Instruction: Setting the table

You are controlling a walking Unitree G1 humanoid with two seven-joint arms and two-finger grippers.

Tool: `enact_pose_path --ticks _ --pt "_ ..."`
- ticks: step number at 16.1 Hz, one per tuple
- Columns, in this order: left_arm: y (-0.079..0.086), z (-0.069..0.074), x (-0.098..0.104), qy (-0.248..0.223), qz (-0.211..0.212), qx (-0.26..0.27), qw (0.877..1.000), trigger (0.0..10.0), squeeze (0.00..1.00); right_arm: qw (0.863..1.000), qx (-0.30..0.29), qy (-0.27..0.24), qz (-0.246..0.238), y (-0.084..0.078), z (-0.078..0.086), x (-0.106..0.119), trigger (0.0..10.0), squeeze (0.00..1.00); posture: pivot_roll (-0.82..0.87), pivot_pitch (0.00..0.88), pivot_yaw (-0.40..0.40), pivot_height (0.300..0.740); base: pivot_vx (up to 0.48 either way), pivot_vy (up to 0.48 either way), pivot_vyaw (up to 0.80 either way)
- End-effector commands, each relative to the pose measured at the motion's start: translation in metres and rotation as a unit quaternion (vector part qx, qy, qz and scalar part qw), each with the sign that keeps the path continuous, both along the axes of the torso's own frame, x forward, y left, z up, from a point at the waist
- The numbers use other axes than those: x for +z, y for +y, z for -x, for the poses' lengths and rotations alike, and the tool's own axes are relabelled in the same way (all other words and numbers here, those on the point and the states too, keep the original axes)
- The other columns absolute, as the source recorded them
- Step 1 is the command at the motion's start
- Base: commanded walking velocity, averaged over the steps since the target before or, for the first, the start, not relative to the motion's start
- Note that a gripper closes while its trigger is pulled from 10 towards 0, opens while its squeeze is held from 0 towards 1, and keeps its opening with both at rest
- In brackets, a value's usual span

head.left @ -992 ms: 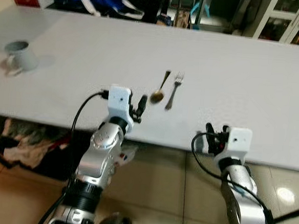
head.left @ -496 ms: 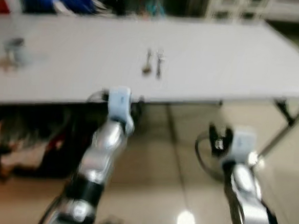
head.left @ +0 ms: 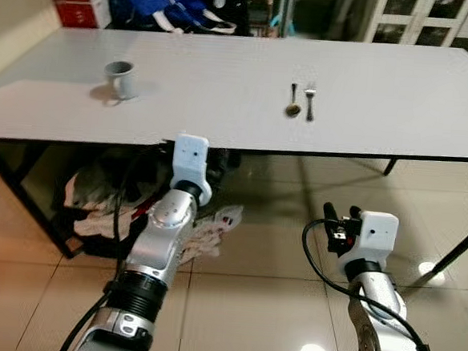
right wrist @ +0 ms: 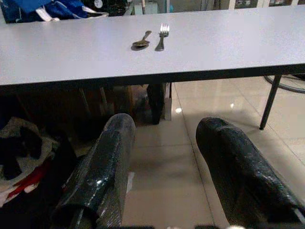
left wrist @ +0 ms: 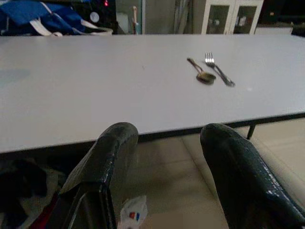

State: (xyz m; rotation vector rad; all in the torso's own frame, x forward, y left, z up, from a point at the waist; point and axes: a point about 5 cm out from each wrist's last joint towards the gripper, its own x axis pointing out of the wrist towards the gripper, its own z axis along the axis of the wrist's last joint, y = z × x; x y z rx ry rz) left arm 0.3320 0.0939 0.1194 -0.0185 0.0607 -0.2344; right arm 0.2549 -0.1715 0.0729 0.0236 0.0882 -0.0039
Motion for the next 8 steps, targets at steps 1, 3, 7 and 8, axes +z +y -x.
enact_pose_path --ticks 1,3,7,8 --pt "-0.0029 -0.0013 0.0018 -0.004 -0.007 -0.004 1.0 10.0 0.0 1.0 -0.006 -0.006 -0.001 -0.002 -0.0016 0.0051 10.0 0.0 -0.09 0.0 0.037 0.722 0.0 0.48 0.0" --pt "-0.0022 -0.0018 0.0007 0.002 -0.004 -0.001 1.0 10.0 0.0 1.0 -0.006 -0.006 -0.003 -0.0011 -0.0023 0.0058 10.0 0.0 -0.08 0.0 0.037 0.722 0.0 0.48 0.0" --pt "0.0004 -0.0044 -0.0017 0.015 0.009 0.008 1.0 10.0 0.0 1.0 -0.006 -0.006 -0.004 -0.001 -0.0027 0.006 10.0 0.0 -0.09 0.0 0.039 0.722 0.0 0.48 0.0" --pt "0.0005 -0.0047 -0.0019 0.017 0.01 0.009 1.0 10.0 0.0 1.0 -0.006 -0.006 -0.005 -0.0009 -0.0025 0.0058 10.0 0.0 -0.09 0.0 0.039 0.722 0.0 0.48 0.0"
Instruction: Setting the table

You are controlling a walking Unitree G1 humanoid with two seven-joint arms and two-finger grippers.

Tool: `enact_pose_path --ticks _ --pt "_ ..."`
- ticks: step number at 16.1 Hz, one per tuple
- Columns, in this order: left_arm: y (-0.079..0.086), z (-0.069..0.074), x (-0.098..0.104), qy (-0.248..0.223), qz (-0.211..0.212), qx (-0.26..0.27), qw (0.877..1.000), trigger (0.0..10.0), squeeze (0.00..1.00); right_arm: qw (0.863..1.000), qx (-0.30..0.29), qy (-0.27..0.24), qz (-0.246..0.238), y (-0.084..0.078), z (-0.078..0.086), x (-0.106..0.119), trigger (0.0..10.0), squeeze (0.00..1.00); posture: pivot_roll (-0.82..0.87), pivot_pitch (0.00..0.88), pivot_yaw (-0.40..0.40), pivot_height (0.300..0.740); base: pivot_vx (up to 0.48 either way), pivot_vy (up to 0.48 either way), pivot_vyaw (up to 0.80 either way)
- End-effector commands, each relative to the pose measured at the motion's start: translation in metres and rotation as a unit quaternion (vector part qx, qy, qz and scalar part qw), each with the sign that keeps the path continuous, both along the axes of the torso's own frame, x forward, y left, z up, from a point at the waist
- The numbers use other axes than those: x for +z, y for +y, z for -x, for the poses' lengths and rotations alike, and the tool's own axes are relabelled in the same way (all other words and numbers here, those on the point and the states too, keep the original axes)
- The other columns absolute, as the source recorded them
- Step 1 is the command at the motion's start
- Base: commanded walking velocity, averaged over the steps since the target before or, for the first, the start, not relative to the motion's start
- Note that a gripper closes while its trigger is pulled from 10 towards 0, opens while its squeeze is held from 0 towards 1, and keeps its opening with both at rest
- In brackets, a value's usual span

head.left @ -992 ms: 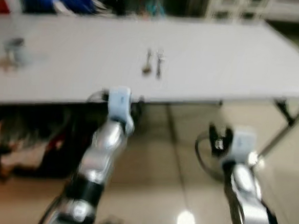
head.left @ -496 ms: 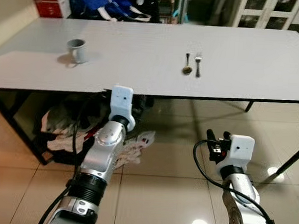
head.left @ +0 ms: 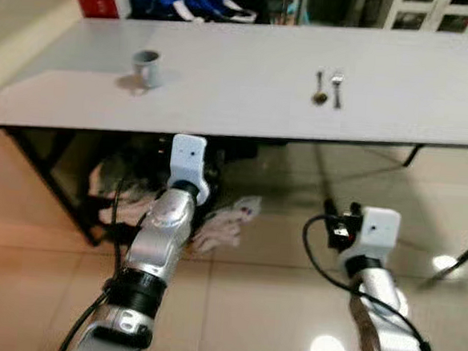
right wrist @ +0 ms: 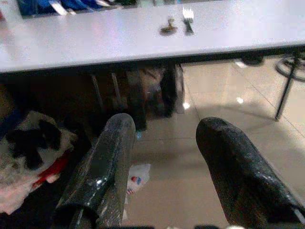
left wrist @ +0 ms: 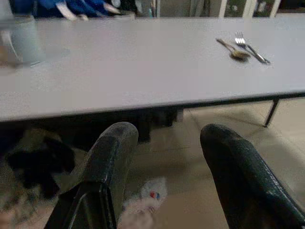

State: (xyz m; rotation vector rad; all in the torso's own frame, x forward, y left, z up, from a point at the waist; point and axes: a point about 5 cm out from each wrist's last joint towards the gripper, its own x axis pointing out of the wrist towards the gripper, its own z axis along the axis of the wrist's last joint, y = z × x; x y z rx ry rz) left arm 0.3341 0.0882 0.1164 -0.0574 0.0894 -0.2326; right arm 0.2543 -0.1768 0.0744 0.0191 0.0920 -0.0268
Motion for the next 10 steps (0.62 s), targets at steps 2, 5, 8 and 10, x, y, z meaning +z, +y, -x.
enact_pose_path --ticks 2,5,8,10 --pt "0.007 -0.003 0.001 0.007 0.005 0.013 1.0 10.0 0.0 1.0 0.007 -0.006 -0.009 0.006 -0.001 0.004 10.0 0.0 -0.08 0.0 0.034 0.722 0.0 0.48 0.0" --pt "0.007 -0.004 0.001 0.008 0.005 0.014 1.0 10.0 0.0 1.0 0.006 -0.006 -0.01 0.005 -0.001 0.004 10.0 0.0 -0.09 0.0 0.036 0.722 0.0 0.48 0.0" --pt "0.009 -0.005 -0.001 0.014 0.006 0.013 1.0 10.0 0.0 1.0 0.003 -0.009 -0.011 0.004 -0.002 0.005 10.0 0.0 -0.09 0.0 0.037 0.722 0.0 0.48 0.0" --pt "0.018 -0.006 -0.004 0.021 0.01 0.019 1.0 10.0 0.0 0.999 -0.015 -0.021 -0.029 0.002 -0.005 0.011 10.0 0.0 -0.08 0.0 0.036 0.722 0.0 0.48 0.0"
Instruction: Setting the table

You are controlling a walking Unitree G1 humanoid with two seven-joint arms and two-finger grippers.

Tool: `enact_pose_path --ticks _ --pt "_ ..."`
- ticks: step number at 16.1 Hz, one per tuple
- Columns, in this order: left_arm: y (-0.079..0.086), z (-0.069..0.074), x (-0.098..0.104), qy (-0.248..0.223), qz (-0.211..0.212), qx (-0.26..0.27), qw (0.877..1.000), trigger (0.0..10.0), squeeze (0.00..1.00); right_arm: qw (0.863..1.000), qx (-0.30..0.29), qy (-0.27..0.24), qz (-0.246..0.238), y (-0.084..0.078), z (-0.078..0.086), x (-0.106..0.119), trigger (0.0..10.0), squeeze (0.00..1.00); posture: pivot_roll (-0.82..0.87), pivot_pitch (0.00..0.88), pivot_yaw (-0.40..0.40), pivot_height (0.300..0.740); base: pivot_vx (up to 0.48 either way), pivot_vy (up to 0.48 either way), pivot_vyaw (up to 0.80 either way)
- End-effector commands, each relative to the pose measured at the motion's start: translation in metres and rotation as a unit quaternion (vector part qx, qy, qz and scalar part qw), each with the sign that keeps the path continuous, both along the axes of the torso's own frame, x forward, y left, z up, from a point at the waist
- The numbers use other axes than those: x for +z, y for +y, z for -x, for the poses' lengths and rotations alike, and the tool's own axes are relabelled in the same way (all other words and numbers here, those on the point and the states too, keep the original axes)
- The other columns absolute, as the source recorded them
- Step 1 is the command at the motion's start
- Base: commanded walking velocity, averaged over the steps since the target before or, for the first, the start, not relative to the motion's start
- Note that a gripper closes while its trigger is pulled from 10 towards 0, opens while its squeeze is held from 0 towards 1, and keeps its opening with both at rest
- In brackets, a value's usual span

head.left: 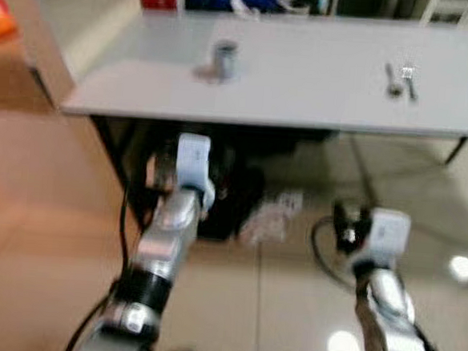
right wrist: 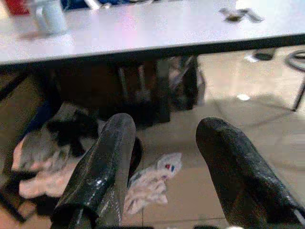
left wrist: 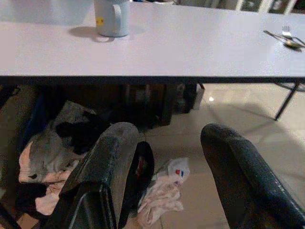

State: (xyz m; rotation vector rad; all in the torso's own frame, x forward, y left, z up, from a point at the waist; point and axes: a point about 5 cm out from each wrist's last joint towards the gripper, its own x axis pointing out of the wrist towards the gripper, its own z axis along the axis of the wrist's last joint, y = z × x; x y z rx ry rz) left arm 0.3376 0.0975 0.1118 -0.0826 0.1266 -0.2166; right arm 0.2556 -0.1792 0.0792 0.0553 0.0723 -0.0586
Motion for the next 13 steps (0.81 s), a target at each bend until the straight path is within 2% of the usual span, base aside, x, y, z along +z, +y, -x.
enact_pose_path --ticks 1,3,4,5,6,8,11,13 --pt "0.011 -0.002 0.001 -0.001 -0.005 0.011 1.0 10.0 0.0 1.0 -0.001 -0.015 -0.015 0.004 -0.004 0.007 10.0 0.0 -0.08 0.0 0.036 0.722 0.0 0.48 0.0" --pt "0.018 -0.001 0.0 -0.009 -0.018 0.008 1.0 10.0 0.0 0.999 -0.015 -0.018 -0.039 0.002 -0.007 0.01 10.0 0.0 -0.07 0.0 0.036 0.722 0.0 0.48 0.0" --pt "0.029 -0.002 -0.003 -0.007 -0.029 0.018 0.999 10.0 0.0 0.996 -0.036 -0.022 -0.076 -0.002 -0.009 0.011 10.0 0.0 -0.06 0.0 0.038 0.722 0.0 0.48 0.0" --pt "0.036 -0.002 -0.005 -0.004 -0.032 0.024 0.999 10.0 0.0 0.994 -0.047 -0.023 -0.092 -0.004 -0.01 0.012 10.0 0.0 -0.06 0.0 0.037 0.722 0.0 0.48 0.0" --pt "0.043 -0.001 -0.006 -0.009 -0.044 0.024 0.999 10.0 0.0 0.996 -0.042 -0.023 -0.077 -0.004 -0.01 0.012 10.0 0.0 -0.06 0.0 0.036 0.722 0.0 0.48 0.0" --pt "0.047 0.002 -0.009 -0.009 -0.046 0.026 0.999 10.0 0.0 0.997 -0.033 -0.019 -0.068 -0.002 -0.01 0.009 10.0 0.0 -0.05 0.0 0.034 0.722 0.0 0.48 0.0" --pt "0.048 0.008 -0.011 -0.015 -0.029 0.024 0.999 10.0 0.0 0.999 -0.016 -0.014 -0.05 0.004 -0.009 0.006 10.0 0.0 -0.05 0.0 0.03 0.722 0.0 0.48 0.0" --pt "0.047 0.011 -0.014 -0.016 -0.037 0.012 0.999 10.0 0.0 0.999 -0.012 -0.013 -0.051 0.005 -0.008 0.004 10.0 0.0 -0.04 0.0 0.029 0.722 0.0 0.48 0.0"
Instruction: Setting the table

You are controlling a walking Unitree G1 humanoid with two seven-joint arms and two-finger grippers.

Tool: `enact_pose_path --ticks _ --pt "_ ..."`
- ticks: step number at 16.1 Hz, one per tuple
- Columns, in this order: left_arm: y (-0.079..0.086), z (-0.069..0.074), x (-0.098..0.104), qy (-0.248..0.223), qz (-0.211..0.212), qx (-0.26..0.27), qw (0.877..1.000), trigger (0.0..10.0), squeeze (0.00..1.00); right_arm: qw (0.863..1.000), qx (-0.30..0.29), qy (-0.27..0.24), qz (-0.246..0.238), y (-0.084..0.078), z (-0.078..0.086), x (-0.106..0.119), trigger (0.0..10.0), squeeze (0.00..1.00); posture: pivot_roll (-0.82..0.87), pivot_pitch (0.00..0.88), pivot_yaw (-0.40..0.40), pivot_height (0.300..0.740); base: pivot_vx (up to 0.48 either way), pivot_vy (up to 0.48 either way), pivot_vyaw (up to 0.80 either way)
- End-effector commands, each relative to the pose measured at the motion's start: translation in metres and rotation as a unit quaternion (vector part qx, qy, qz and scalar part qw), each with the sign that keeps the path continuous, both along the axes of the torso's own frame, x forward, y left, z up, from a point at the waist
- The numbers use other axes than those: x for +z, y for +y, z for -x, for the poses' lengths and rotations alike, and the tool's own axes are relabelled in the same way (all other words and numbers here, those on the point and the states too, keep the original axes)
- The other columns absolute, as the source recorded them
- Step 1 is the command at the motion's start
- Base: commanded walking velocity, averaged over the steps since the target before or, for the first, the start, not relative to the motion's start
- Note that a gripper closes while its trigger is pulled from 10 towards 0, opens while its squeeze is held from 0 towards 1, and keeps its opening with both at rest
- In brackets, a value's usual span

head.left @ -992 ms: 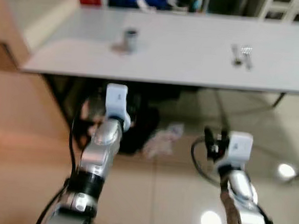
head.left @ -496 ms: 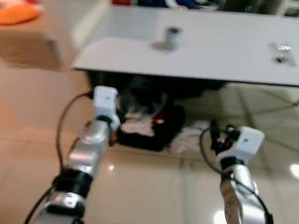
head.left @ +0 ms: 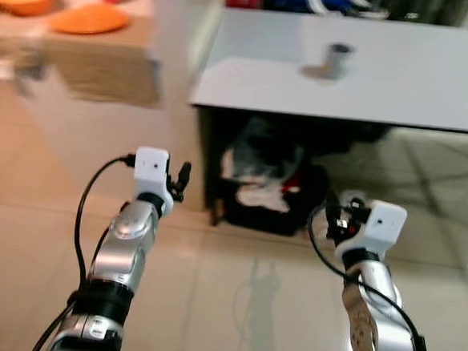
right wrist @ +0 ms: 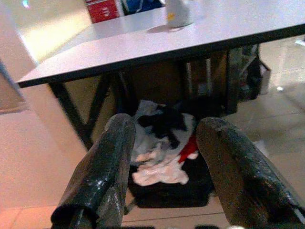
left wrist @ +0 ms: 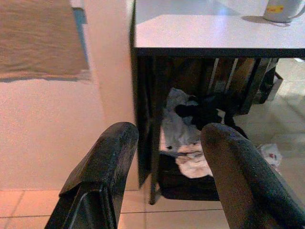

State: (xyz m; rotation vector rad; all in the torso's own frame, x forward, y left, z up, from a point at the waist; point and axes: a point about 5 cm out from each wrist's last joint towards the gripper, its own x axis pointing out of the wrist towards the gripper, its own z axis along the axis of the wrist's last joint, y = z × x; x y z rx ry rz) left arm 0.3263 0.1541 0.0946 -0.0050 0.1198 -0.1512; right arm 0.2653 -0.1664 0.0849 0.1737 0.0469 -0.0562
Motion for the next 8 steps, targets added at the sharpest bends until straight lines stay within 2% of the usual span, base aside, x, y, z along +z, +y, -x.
enact_pose_path --ticks 1,6,8 --pt "-0.009 0.0 0.003 -0.011 0.002 -0.019 1.0 10.0 0.0 1.0 -0.011 0.002 0.007 -0.007 0.002 -0.002 10.0 0.0 -0.04 0.0 0.031 0.722 0.0 0.48 0.0" --pt "-0.006 0.0 0.016 -0.053 0.005 -0.017 0.998 10.0 0.0 1.0 -0.004 -0.011 0.02 -0.005 0.0 0.0 10.0 0.0 -0.04 0.0 0.035 0.722 0.0 0.48 0.0" --pt "-0.005 -0.002 0.016 -0.052 0.0 -0.014 0.999 10.0 0.0 1.0 0.0 -0.015 0.026 -0.004 -0.001 0.001 10.0 0.0 -0.04 0.0 0.034 0.722 0.0 0.48 0.0"
